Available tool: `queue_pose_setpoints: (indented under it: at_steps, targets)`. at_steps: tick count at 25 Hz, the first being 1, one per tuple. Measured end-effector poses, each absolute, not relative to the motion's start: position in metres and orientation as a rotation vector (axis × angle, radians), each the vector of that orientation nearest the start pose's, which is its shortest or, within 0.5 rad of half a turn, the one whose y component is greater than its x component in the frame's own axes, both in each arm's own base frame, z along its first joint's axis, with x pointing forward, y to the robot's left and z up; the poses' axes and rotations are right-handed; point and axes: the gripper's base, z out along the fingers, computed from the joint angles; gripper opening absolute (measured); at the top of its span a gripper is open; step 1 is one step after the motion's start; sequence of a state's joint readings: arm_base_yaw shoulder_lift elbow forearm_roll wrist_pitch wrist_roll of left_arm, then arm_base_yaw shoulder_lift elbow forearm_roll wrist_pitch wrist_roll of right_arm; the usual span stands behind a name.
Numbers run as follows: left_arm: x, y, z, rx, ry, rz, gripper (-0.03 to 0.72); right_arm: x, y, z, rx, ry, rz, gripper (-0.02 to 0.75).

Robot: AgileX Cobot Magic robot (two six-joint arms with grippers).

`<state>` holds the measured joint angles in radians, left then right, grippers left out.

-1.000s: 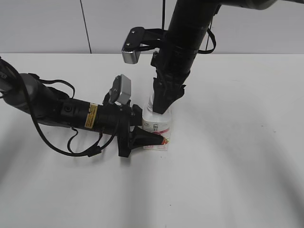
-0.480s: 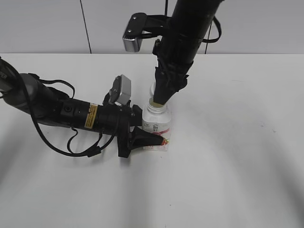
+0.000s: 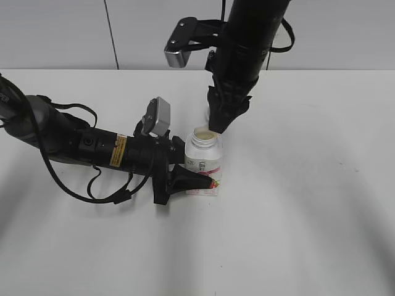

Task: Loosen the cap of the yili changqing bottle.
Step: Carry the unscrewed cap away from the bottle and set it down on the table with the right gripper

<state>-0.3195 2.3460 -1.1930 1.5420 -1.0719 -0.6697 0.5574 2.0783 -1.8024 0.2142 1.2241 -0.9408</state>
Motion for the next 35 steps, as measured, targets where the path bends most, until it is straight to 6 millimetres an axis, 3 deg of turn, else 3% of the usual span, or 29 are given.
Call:
queue_pose_setpoints:
  at_steps: [6,17,25,30,35]
  targets:
    - [0.344,-0.198,0.052,1.475,1.588,-1.067,0.382,0.371,0.229,0.237,-1.727,2.408,0.181,0.386]
    - [0.344,-0.198,0.052,1.476,1.587,-1.067,0.382,0.41,0.154,0.243,-1.169,2.619,0.519,0.385]
    - [0.344,-0.198,0.052,1.476,1.588,-1.065,0.382,0.422,0.12,0.243,-0.858,2.733,0.559,0.385]
    - [0.344,-0.198,0.052,1.476,1.588,-1.065,0.382,0.43,0.091,0.236,-0.561,2.862,0.32,0.384]
    - [0.344,-0.198,0.052,1.476,1.588,-1.065,0.381,0.425,0.082,0.219,-0.465,2.945,0.199,0.384]
